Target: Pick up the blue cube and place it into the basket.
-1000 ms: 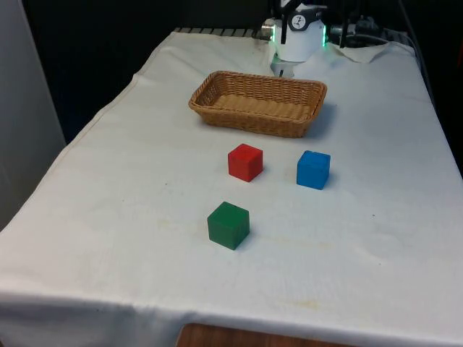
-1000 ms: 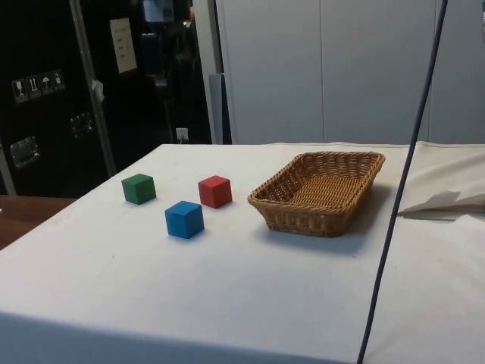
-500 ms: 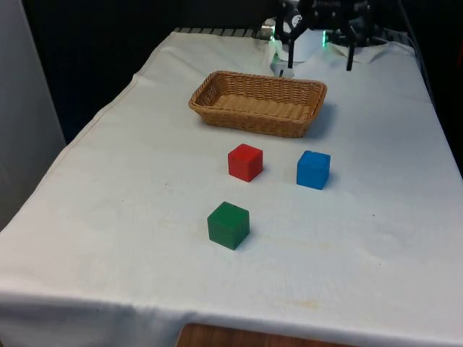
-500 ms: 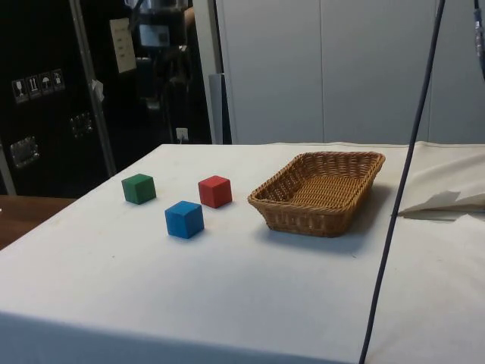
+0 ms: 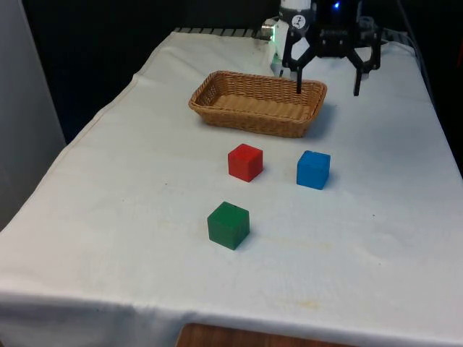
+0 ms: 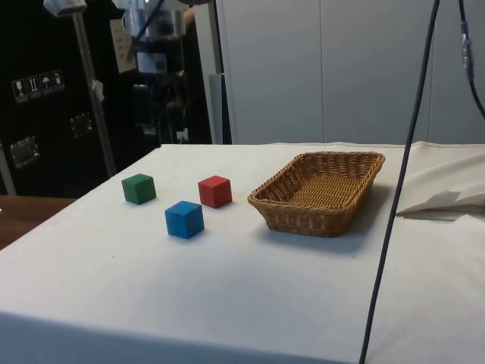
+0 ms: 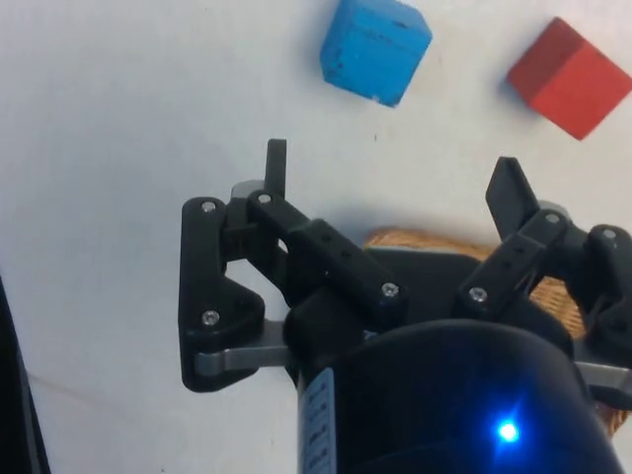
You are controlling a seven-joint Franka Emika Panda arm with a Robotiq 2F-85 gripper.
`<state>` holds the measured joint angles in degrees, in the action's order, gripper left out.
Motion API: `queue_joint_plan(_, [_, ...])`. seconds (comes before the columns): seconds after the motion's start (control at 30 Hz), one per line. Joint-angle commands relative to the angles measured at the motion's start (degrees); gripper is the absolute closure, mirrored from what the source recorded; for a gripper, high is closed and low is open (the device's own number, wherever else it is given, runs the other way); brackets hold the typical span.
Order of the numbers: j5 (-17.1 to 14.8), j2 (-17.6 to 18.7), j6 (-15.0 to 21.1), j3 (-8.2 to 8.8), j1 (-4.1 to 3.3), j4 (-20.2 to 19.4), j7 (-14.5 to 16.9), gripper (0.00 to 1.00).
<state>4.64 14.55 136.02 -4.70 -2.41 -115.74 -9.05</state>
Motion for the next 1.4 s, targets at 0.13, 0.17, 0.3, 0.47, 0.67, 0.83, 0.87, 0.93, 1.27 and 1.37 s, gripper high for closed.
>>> queue_joint_plan(0.13, [0.9, 0.6, 4.5, 0.23, -0.23, -2.1, -0.9, 0.00])
queue_joint_plan(0.17, [0.9, 0.7, 5.1, 0.23, -0.23, -2.4, -0.9, 0.00])
queue_joint_plan(0.3, [1.0, 1.0, 6.9, 0.29, -0.23, -3.6, -1.0, 0.00])
queue_joint_plan(0.47, [0.8, 1.7, 9.6, 0.29, -0.17, -5.1, -1.2, 0.00])
queue_joint_plan(0.67, [0.7, 3.0, 11.3, 0.40, -0.11, -5.3, -1.6, 0.00])
queue_joint_plan(0.83, [0.7, 4.4, 12.8, 0.57, -0.17, -5.4, -2.5, 0.00])
queue_joint_plan(0.87, [0.8, 4.6, 13.1, 0.57, -0.17, -5.5, -2.8, 0.00])
queue_joint_plan(0.93, [0.7, 5.3, 13.9, 0.63, -0.11, -5.6, -3.1, 0.00])
queue_joint_plan(1.27, [0.6, 7.9, 16.6, 1.03, -0.11, -5.6, -4.4, 0.00])
queue_joint_plan(1.37, [0.6, 8.7, 17.1, 1.20, -0.06, -5.5, -4.6, 0.00])
